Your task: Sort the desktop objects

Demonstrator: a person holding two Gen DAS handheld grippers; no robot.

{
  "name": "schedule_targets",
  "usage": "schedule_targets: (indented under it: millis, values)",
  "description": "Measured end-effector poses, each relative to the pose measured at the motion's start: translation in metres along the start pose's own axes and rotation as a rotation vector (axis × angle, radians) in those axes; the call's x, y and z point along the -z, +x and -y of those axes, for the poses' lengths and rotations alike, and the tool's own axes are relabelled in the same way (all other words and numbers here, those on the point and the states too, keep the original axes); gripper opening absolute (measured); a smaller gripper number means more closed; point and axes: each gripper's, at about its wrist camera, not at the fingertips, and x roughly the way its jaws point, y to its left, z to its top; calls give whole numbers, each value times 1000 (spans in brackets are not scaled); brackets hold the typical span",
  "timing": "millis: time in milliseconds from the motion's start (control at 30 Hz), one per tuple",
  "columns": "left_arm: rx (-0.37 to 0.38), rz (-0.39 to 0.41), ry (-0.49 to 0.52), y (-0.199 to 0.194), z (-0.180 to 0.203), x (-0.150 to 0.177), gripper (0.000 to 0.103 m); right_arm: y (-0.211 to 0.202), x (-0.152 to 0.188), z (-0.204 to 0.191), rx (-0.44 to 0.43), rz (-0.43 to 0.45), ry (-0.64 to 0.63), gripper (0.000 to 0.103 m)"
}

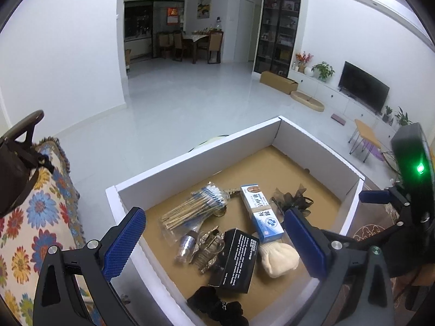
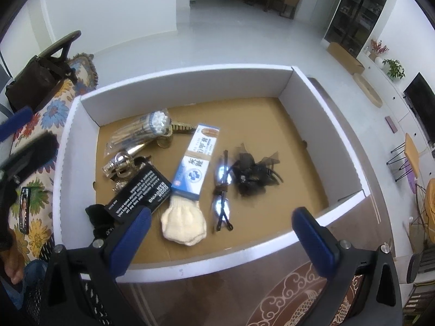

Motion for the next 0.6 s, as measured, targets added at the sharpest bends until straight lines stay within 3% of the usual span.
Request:
schedule_targets:
  millis: [167,300,500,600]
  values:
    - [-96,-45,-31,5,-4,-2,103,-3,-2,0,-1,2,20,103]
    - [-87,-83,-42,12,-8,0,103,5,0,-4,6,-25,13,103]
    - [-141,-116,-29,21,-11,5,103,13,5,-5,1,-33,22,103]
    - [-81,-86,-75,18,-16,8,103,16,4,-6,4,-35,21,103]
